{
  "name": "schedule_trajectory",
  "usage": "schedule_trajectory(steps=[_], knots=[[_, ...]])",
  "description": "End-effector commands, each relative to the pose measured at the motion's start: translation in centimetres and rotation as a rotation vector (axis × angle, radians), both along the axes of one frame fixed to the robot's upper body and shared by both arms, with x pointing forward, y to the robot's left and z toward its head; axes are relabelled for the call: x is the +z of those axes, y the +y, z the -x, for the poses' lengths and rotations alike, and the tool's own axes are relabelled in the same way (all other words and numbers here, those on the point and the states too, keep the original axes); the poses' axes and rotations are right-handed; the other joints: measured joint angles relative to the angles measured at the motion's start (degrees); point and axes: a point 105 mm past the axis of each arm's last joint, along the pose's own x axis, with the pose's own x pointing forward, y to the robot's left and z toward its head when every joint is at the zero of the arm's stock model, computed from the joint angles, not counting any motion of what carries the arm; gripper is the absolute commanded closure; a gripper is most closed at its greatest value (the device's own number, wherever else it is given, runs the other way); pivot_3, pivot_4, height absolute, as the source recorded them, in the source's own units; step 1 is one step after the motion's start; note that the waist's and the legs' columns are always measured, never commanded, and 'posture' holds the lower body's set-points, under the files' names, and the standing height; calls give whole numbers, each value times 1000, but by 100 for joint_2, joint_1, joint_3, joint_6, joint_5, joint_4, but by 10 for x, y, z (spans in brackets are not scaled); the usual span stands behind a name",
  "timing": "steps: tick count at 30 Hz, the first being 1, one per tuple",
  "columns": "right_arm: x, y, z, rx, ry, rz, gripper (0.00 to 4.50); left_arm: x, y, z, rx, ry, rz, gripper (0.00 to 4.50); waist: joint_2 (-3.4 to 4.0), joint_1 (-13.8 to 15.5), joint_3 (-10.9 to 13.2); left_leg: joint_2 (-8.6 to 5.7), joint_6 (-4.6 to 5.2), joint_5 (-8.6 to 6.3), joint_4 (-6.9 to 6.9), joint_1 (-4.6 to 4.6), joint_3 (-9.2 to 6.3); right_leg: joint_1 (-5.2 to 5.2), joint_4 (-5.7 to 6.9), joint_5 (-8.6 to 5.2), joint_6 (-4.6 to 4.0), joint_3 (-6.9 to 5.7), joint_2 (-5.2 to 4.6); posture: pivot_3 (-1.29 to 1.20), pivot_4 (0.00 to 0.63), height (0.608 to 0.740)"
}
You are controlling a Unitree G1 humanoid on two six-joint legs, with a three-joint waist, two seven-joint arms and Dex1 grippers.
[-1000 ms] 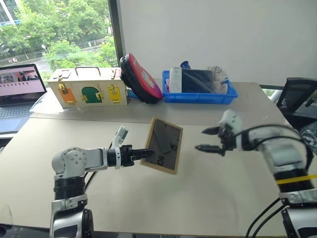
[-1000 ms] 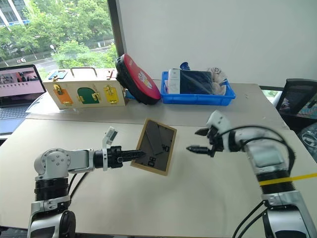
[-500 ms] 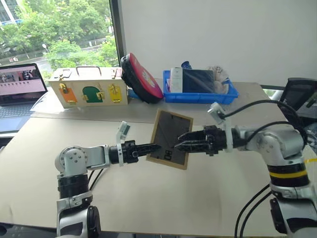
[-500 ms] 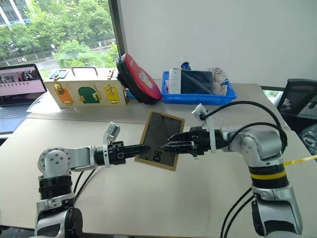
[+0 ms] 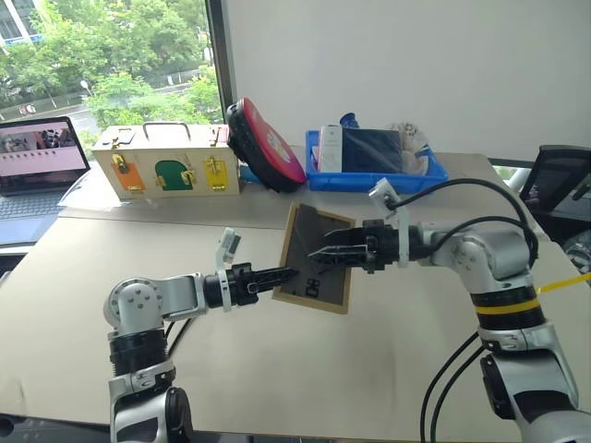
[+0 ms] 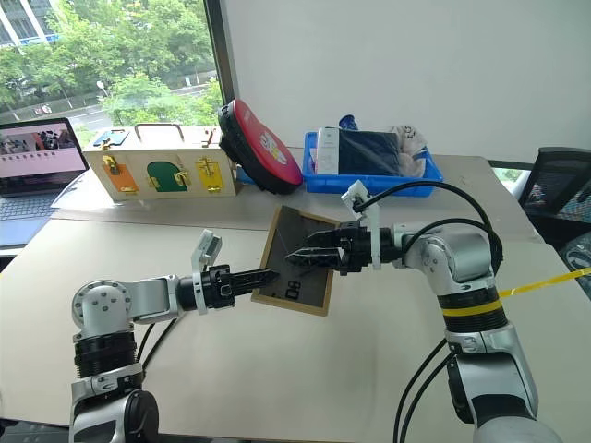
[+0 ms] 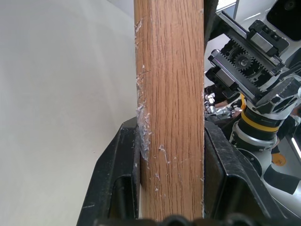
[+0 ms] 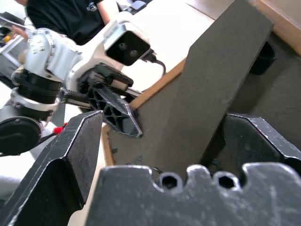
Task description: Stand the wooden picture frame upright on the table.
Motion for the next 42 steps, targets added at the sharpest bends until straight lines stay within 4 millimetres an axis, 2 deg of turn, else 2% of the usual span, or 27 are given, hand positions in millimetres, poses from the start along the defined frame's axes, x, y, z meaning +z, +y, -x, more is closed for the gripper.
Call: schedule_trajectory(steps=[1,6,11,15,20,23,25,31,35,42], knots=[[20,0,18,73,-41,-53,0,19,-4,2,-23,-70,46,3343,0,-1,0,0,0,0,0,0,0,0,0,0,0,0,0,0,150,731],[23,-8,41,137,-67,-20,0,21,-4,-1,-20,-62,56,3343,0,19,0,0,0,0,1,-1,0,0,-1,0,0,0,0,0,150,731],[16,-19,51,116,-107,43,0,23,-2,-3,-16,-54,74,3343,0,5,0,0,0,0,1,-1,-1,1,-4,0,1,0,0,0,150,731],[13,-35,32,-40,-263,150,0,23,-1,-1,-28,-46,86,3343,0,-13,0,0,0,0,0,-1,0,-1,-3,-1,1,1,1,0,150,731],[7,-80,2,-253,-485,361,0,24,1,2,-43,-43,102,3343,-1,21,0,-1,0,0,1,-1,1,-1,-6,-2,3,2,0,0,150,731],[14,-94,-5,-323,-601,376,0,24,1,4,-50,-38,115,3343,-1,29,0,-3,0,0,2,-2,2,2,-14,-2,3,2,-3,0,150,731],[17,-96,-9,-337,-760,419,0,24,2,4,-54,-28,126,3343,-1,23,0,-3,0,0,0,-2,1,1,-13,-1,3,2,-3,0,150,731],[0,-90,-6,-211,-1371,664,0,26,4,-1,-67,29,191,3343,-1,7,0,-2,0,0,-2,0,2,0,-12,-1,3,3,-3,0,150,731],[-4,-78,2,-191,-1723,646,0,27,5,-1,-72,49,203,3343,-1,6,0,-2,-1,1,-2,0,1,0,-9,-1,2,3,-3,0,150,731],[-9,-54,8,-176,-1972,533,0,27,4,0,-75,59,201,3343,-1,11,0,-3,-17,10,-4,4,-1,1,-2,0,0,3,-4,0,150,731]])
